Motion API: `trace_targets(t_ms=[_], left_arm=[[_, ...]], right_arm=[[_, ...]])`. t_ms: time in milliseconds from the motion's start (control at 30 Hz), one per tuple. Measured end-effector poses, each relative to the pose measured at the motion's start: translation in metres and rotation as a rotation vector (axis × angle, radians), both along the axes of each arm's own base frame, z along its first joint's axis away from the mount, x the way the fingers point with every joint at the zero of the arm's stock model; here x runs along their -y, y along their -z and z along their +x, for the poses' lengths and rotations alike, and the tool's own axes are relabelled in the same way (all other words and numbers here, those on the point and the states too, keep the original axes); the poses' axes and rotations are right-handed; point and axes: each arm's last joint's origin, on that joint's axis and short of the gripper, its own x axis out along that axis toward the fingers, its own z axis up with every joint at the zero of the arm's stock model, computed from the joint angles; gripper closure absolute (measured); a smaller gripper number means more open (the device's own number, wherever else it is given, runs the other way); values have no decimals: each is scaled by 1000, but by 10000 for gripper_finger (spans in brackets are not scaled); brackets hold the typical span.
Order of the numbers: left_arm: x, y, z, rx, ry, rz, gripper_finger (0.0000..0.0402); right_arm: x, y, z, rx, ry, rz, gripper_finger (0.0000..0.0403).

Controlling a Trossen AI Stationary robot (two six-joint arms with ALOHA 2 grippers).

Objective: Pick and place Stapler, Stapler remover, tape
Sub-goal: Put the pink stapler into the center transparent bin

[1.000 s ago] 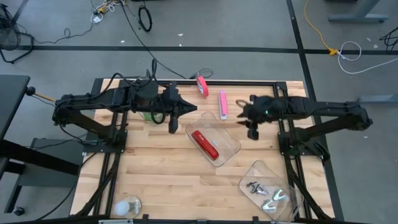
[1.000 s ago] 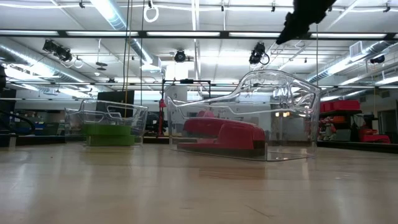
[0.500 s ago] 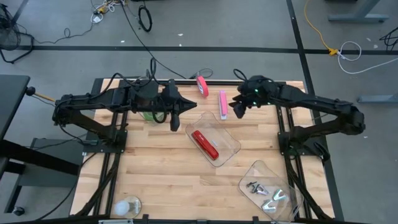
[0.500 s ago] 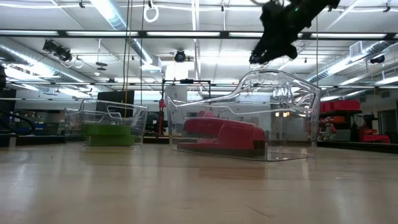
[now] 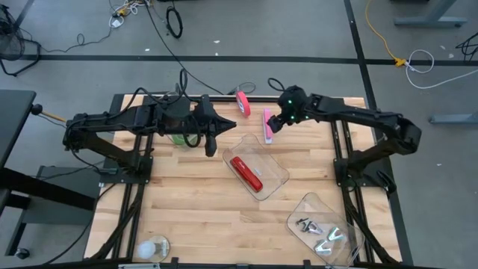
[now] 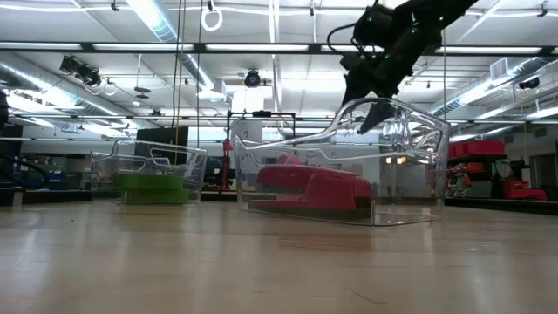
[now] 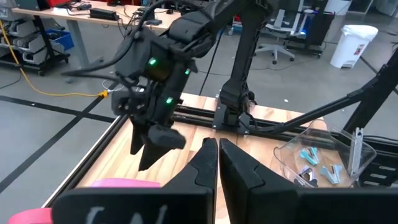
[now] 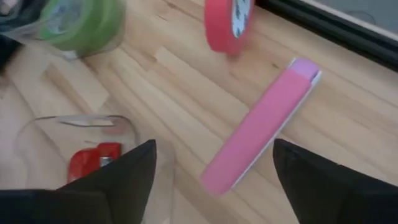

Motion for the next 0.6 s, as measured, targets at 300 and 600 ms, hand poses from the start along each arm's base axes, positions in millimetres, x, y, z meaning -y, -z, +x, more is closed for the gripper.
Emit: trace_targets(t_ms=[300,600], left_arm=[[0,0,0,-1,1,4,381],[0,0,0,-1,2,7,381]], right_arm=[[22,-1,17,-104,36,14,74],[54,-14,46,-215,92,-1,74]])
